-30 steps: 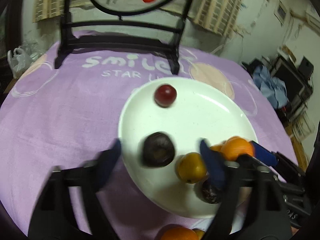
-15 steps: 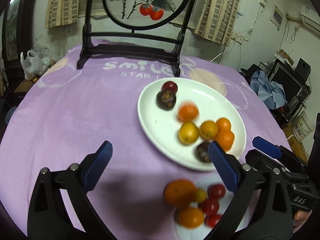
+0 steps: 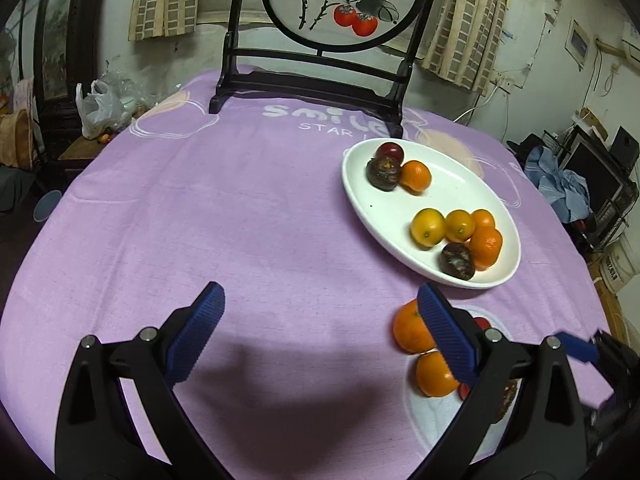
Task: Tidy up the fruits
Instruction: 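Withdraw both tools from the plate toward the remaining fruit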
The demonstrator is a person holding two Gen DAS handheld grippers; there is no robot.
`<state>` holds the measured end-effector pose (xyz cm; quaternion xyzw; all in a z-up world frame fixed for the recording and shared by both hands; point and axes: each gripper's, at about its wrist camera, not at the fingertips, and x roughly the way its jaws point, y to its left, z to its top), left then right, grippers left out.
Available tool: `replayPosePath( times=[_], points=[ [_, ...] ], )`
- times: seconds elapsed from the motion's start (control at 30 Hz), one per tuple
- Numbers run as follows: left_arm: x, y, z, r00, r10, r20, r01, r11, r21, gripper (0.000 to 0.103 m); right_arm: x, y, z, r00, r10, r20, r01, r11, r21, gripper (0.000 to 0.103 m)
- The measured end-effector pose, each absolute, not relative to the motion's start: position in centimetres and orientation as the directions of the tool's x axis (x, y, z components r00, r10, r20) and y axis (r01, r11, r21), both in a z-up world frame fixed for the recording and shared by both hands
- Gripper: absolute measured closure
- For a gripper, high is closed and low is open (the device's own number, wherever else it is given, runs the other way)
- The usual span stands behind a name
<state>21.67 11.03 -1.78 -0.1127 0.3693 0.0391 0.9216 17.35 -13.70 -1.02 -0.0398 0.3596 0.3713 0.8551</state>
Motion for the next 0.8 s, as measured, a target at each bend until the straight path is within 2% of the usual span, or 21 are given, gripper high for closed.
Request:
replayPosePath(
  times=[0.27, 0.43, 0.57, 0.7, 0.8],
  points=[
    [21.7, 10.6, -1.9, 0.713, -0.018, -0.701, -0.141, 0.976, -0.168, 0.004, 16.1, -11.6, -2.9, 0.504, 0.492, -0.710, -0.700, 0.714, -0.002, 0.039],
    [21.7, 10.2, -2.1, 0.706, -0.022, -0.708, -0.127, 0.979, -0.157, 0.004, 16.1, -10.9, -4.4, 0.467, 0.472, -0.748, -0.724, 0.689, -0.018, 0.040],
    [21.7, 10.1, -2.2, 0.699, -0.034, -0.715, -0.120, 0.979, -0.164, 0.004, 16.3, -10.6, -5.2, 0.458, 0.453, -0.765, -0.725, 0.688, -0.028, 0.047],
    [21.6, 10.1, -2.0, 0.705, -0.035, -0.709, -0.115, 0.980, -0.162, 0.004, 16.7, -10.8, -5.7, 0.456, 0.436, -0.776, -0.714, 0.700, -0.026, 0.059],
    [21.5, 10.1, -2.0, 0.707, -0.034, -0.707, -0.115, 0.980, -0.162, 0.004, 16.8, -10.8, -5.6, 0.454, 0.439, -0.775, -0.717, 0.697, -0.025, 0.061]
  ],
)
